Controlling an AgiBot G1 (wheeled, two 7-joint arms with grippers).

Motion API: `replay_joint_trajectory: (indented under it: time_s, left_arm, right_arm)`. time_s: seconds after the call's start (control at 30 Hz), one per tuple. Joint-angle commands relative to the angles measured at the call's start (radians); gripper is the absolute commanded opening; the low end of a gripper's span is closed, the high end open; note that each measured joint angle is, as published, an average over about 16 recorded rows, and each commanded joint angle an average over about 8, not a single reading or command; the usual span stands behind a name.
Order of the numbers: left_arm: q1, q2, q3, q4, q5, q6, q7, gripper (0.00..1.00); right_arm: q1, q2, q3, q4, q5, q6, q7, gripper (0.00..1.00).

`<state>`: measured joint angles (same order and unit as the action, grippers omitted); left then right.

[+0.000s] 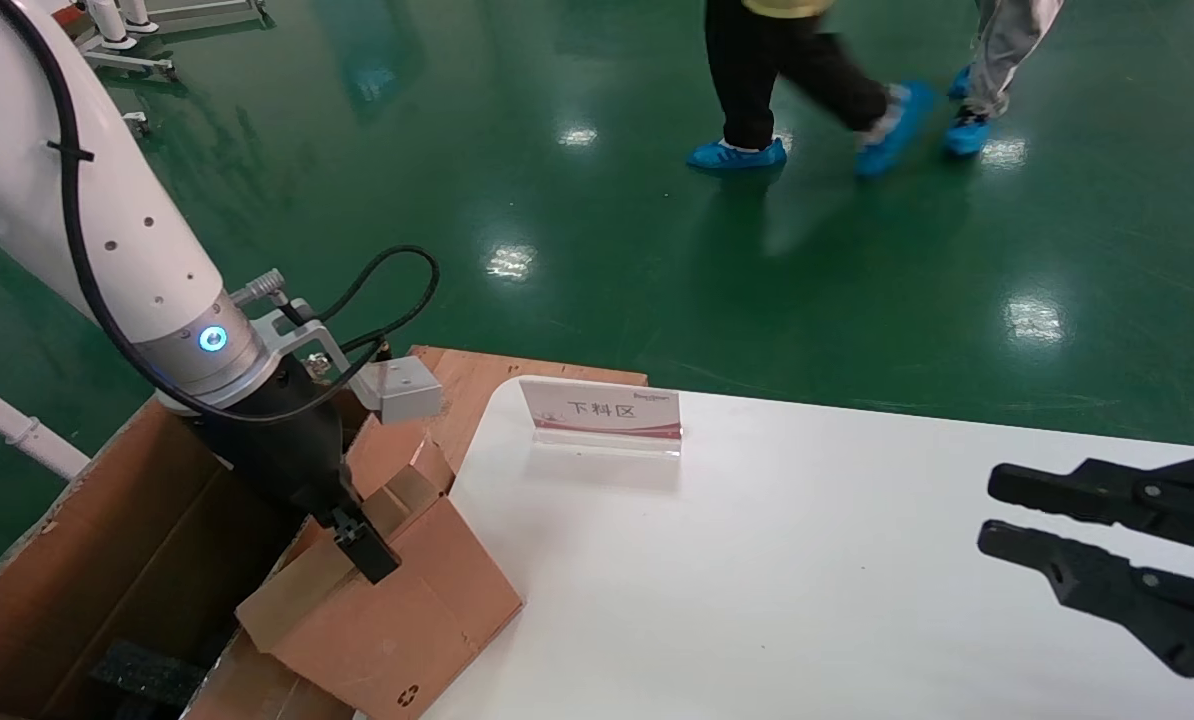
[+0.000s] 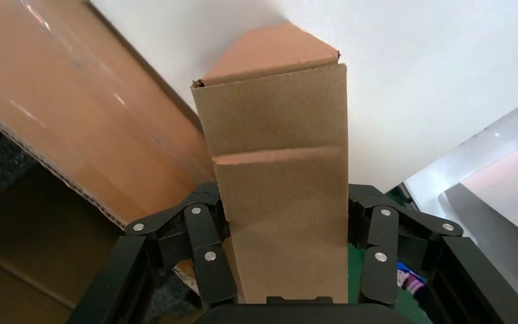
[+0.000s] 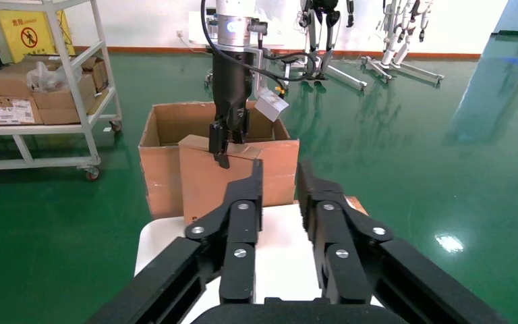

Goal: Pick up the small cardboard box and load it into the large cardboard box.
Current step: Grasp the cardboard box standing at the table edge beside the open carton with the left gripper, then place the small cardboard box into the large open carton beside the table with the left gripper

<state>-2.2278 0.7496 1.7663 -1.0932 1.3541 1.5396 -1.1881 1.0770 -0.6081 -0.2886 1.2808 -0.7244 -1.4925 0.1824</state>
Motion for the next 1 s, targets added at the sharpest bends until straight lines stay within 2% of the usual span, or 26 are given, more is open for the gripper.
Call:
replay_joint_trajectory:
  time_s: [0.03, 0.33, 0.6, 0.77, 0.9, 0.93, 1.0]
  left_arm:
    - [-0.012, -0.004, -0.007, -0.005, -0.001, -0.006, 0.008, 0.0]
    - [-0.187, -0.064, -0.078, -0.047, 0.005, -0.005, 0.036, 0.0]
    - [-0.369, -0.095, -0.116, -0.019, 0.073, 0.022, 0.081, 0.0]
    - [-0.454, -0.111, -0.104, 0.018, 0.118, 0.036, 0.115, 0.0]
    - [-0.499, -0.115, -0.051, 0.053, 0.157, 0.049, 0.133, 0.0]
    - [-0.508, -0.115, -0.03, 0.062, 0.167, 0.052, 0.137, 0.0]
    - [-0.524, -0.112, 0.021, 0.081, 0.185, 0.056, 0.142, 0.0]
  right_arm:
    - [0.0, 0.0, 0.0, 0.0, 0.0, 0.0, 0.0, 0.0]
    - [0.0, 0.0, -0.001, 0.0, 0.0, 0.0, 0.0, 0.0]
    - [0.001, 0.0, -0.001, -0.001, 0.001, 0.0, -0.001, 0.0]
    - [0.001, 0.0, -0.002, -0.001, 0.001, 0.0, -0.001, 0.0]
    - [0.001, 0.001, -0.002, -0.001, 0.001, 0.0, -0.001, 0.0]
    - [0.001, 0.001, -0.002, -0.001, 0.001, 0.0, -0.001, 0.04]
    - [0.001, 0.001, -0.002, -0.001, 0.001, 0.0, -0.001, 0.29]
